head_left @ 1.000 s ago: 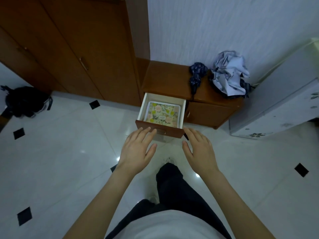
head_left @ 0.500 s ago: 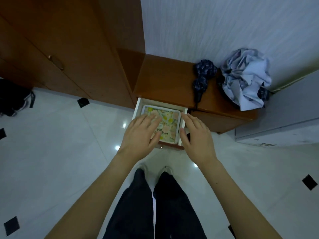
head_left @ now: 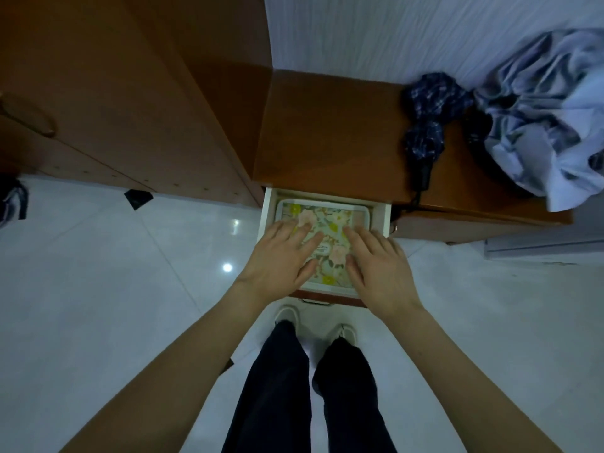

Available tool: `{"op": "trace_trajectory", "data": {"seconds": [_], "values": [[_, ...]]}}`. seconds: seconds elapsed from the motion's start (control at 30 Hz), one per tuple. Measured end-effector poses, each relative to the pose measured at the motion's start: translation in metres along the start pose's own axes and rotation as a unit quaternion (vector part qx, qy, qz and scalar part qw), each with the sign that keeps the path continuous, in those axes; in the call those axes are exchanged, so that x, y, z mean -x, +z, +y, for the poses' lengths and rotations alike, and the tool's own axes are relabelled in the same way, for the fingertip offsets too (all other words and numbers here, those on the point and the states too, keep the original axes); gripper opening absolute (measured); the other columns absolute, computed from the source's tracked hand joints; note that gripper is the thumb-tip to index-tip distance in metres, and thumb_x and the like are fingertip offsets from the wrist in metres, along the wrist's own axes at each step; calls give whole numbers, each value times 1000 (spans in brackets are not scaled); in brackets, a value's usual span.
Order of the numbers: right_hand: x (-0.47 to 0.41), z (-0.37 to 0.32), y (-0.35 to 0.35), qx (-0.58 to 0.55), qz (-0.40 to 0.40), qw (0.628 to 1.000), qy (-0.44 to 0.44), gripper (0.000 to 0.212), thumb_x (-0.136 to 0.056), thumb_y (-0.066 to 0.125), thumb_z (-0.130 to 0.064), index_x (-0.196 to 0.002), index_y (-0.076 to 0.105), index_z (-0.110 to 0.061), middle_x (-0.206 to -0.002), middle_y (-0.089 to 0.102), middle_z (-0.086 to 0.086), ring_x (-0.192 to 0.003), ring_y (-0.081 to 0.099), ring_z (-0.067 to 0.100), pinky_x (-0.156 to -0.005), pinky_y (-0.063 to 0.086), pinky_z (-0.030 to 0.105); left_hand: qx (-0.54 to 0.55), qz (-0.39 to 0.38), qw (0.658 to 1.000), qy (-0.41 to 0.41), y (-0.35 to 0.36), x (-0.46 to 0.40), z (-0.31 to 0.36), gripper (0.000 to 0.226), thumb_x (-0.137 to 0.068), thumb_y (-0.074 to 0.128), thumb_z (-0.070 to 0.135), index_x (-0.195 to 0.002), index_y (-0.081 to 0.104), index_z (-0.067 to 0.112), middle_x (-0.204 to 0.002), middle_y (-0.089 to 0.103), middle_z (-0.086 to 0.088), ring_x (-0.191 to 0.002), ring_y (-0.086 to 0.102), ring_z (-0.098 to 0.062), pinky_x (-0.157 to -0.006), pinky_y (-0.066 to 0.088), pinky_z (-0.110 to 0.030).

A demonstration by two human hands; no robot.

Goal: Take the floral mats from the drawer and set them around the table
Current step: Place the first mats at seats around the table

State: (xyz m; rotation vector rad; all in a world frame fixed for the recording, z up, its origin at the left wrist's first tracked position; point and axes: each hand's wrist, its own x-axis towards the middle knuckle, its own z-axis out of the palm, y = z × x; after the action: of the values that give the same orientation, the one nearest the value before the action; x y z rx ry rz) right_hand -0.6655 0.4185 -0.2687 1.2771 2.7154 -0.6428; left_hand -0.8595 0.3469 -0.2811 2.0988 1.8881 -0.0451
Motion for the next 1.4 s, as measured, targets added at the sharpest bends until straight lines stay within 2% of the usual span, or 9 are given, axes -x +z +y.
{"op": "trace_trajectory", "data": {"seconds": [0.17, 0.33, 0.47, 0.6, 0.77, 1.0, 1.17, 1.27, 1.4], "values": [[-41, 31, 76, -45, -21, 998, 39, 53, -96, 30, -34, -145, 38, -16, -145, 46, 10, -132, 41, 32, -106, 37, 47, 38, -31, 999, -6, 78, -32, -33, 53, -94, 32, 42, -135, 51, 14, -131, 57, -14, -120, 51, -35, -100, 41, -47], [-68, 65, 156, -71, -75, 994, 37, 49, -100, 43, -27, -147, 34, -20, -147, 42, 7, -131, 40, 30, -102, 40, 41, 72, -92, 992, -45, 159, -54, -56, 63, -92, 17, 49, -143, 40, 21, -138, 50, -8, -127, 43, -30, -106, 33, -42], [-75, 81, 199, -128, -195, 972, 21, 57, -97, 52, -27, -148, 29, -26, -145, 44, 7, -127, 44, 25, -98, 43, 37, 86, -170, 980, -59, 206, -61, -69, 58, -96, 33, 51, -147, 31, 25, -149, 37, -3, -134, 34, -25, -109, 25, -36], [-79, 84, 227, -88, -301, 949, -21, 70, -87, 64, -37, -148, 31, -28, -148, 40, 4, -135, 34, 23, -109, 32, 32, 103, -260, 960, 2, 229, -64, -69, 64, -89, 51, 53, -144, 36, 25, -146, 38, 0, -131, 35, -20, -107, 24, -31], [-87, 85, 236, -77, -305, 947, -58, 72, -86, 64, -46, -147, 33, -25, -147, 41, 1, -132, 36, 21, -107, 32, 30, 109, -278, 954, 13, 236, -68, -70, 67, -86, 53, 56, -143, 37, 24, -139, 43, -2, -127, 38, -21, -107, 28, -35], [-87, 87, 240, 20, -244, 955, -170, 63, -85, 60, -51, -136, 50, -16, -131, 57, 7, -116, 54, 26, -92, 42, 32, -47, -267, 949, 163, 235, -71, -66, 55, -99, 31, 47, -142, 33, 12, -134, 48, -11, -117, 44, -28, -97, 35, -39], [-80, 89, 245, 35, -189, 965, -176, 44, -72, 76, -34, -109, 69, -12, -102, 71, 7, -86, 67, 24, -69, 53, 28, -113, -240, 941, 210, 238, -71, -64, 41, -102, 30, 18, -141, 30, 5, -134, 48, -19, -117, 45, -33, -93, 39, -41], [-82, 87, 247, 2, -228, 960, -163, 40, -89, 59, -32, -124, 60, -13, -117, 64, 9, -101, 59, 26, -82, 48, 32, -81, -253, 947, 179, 240, -71, -70, 41, -103, 31, 26, -141, 32, 10, -134, 47, -15, -117, 45, -31, -91, 37, -38], [-83, 87, 247, -96, -286, 950, -82, 56, -93, 54, -46, -143, 43, -25, -149, 38, -5, -135, 33, 17, -103, 24, 21, 32, -274, 952, 136, 244, -63, -81, 54, -96, 37, 52, -136, 39, 16, -131, 45, -7, -118, 43, -23, -97, 35, -36]]}}
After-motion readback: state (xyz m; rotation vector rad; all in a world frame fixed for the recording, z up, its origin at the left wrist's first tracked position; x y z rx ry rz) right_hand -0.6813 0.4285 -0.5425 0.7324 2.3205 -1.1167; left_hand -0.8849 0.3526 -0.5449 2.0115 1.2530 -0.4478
